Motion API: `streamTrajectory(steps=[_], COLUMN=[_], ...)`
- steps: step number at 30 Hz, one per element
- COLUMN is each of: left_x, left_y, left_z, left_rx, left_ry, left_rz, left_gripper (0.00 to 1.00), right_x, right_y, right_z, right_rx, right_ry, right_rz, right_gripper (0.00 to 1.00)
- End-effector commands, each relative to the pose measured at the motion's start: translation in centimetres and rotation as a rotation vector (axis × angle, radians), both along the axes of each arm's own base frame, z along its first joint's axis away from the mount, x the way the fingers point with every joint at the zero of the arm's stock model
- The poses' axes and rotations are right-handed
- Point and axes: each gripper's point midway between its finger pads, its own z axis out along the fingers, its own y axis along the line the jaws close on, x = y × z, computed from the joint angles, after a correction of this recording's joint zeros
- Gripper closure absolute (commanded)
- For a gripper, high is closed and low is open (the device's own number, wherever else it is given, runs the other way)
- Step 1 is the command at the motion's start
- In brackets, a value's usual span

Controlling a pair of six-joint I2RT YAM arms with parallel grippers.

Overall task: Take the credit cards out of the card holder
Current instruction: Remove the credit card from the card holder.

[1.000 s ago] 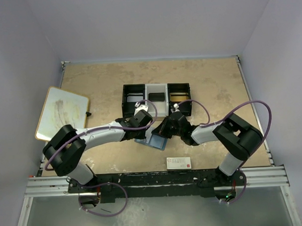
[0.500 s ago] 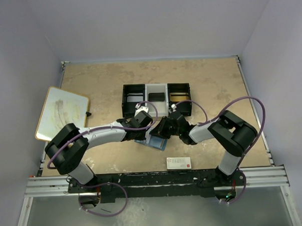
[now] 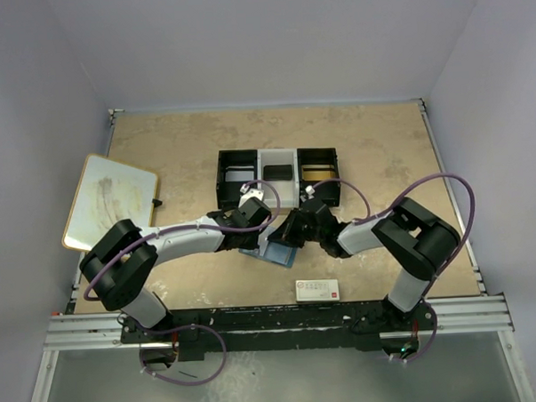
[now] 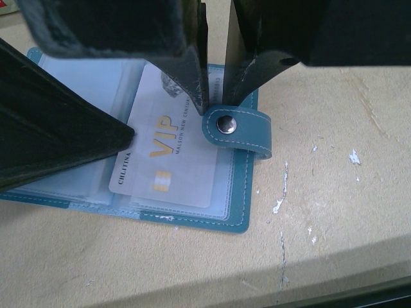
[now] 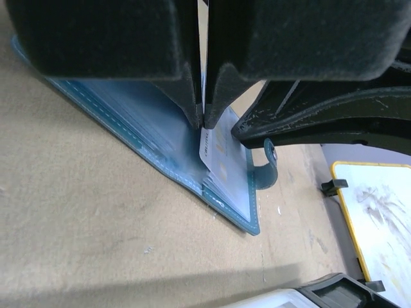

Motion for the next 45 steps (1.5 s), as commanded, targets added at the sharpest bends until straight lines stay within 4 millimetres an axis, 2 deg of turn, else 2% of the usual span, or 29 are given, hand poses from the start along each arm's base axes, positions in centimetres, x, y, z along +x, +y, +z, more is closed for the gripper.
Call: streamTrajectory(steps=[1, 9, 16, 22, 25, 28, 32, 34, 40, 45], left_x=[-0.2, -0.2, -0.3, -0.3, -0.3, -0.2, -0.2, -0.3, -0.7, -0.8], left_y=[1.0, 1.1, 1.1, 1.0, 1.0, 0.8, 0.7, 0.9, 1.6, 1.5], left_z=[-0.3, -0.4, -0.3, -0.2, -0.3, -0.2, -0.1, -0.2, -0.5, -0.3], left_rx=[0.031, 0.038, 0.035, 0.028, 0.026, 0.017, 0.013, 0.019, 0.023, 0.018], left_ry=[0.013, 0.015, 0.016, 0.013, 0.015, 0.013, 0.012, 0.014, 0.014, 0.014], left_rz=[0.027, 0.025, 0.022, 0.025, 0.028, 0.029, 0.029, 0.03, 0.04, 0.035], left_gripper=[0.89, 0.9, 0.91, 0.91, 0.92, 0.92, 0.92, 0.92, 0.92, 0.92], right_x=[0.1, 0.1, 0.3, -0.2, -0.1, 0.1, 0.1, -0.4, -0.6, -0.7], right_y=[-1.2, -1.6, -1.0, -0.5, -0.3, -0.1, -0.3, -0.4, -1.2, -2.1], right_z=[0.7, 0.8, 0.3, -0.3, -0.3, 0.1, 0.5, 0.7, 2.1, 1.6], right_rx=[0.011, 0.021, 0.028, 0.081, 0.086, 0.081, 0.072, 0.067, 0.061, 0.047], right_ry=[-0.015, -0.018, -0.024, 0.005, 0.0, -0.015, -0.033, -0.012, -0.028, -0.004], right_rz=[-0.014, -0.006, 0.018, 0.022, 0.026, 0.027, 0.03, 0.047, 0.032, 0.009], right_gripper=[0.98, 0.97, 0.81, 0.75, 0.76, 0.8, 0.94, 0.97, 0.98, 0.98])
